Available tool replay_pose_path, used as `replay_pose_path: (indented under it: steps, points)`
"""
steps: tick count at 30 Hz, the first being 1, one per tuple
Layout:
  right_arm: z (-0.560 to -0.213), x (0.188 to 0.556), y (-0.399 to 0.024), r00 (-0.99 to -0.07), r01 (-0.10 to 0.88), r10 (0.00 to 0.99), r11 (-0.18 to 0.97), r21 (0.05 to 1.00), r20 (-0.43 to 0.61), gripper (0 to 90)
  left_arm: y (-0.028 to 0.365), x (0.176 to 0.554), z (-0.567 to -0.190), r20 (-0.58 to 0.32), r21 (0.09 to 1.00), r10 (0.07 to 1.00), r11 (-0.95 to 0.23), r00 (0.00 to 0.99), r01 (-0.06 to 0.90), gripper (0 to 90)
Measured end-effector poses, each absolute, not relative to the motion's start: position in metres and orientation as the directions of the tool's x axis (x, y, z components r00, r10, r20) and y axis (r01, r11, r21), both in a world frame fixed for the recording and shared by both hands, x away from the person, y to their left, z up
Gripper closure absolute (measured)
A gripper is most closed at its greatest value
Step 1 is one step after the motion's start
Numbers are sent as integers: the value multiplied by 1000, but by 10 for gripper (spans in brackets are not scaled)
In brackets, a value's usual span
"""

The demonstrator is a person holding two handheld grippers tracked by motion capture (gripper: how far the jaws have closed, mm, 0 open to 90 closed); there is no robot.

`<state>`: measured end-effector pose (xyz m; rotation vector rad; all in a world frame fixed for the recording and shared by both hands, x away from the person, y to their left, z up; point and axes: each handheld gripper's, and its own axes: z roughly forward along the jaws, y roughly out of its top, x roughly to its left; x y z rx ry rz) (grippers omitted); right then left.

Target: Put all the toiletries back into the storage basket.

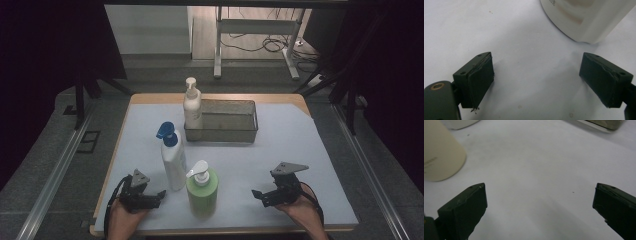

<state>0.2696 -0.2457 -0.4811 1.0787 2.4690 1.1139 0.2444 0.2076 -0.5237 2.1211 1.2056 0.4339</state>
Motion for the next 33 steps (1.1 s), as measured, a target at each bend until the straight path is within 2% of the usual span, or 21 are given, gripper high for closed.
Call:
replay_pose_path:
  steps: [7,15,33]
  points:
    - [-470,255,-233,-760,504,639,460,731,122,0,208,244,-524,-31,680,853,-365,522,637,122]
    - [-457,240,-215,-815,433,569,478,764,106,0,208,244,-524,-32,679,852,-364,522,637,122]
    - [-444,236,-164,-880,370,461,512,775,115,0,208,244,-524,-31,679,853,-365,522,637,122]
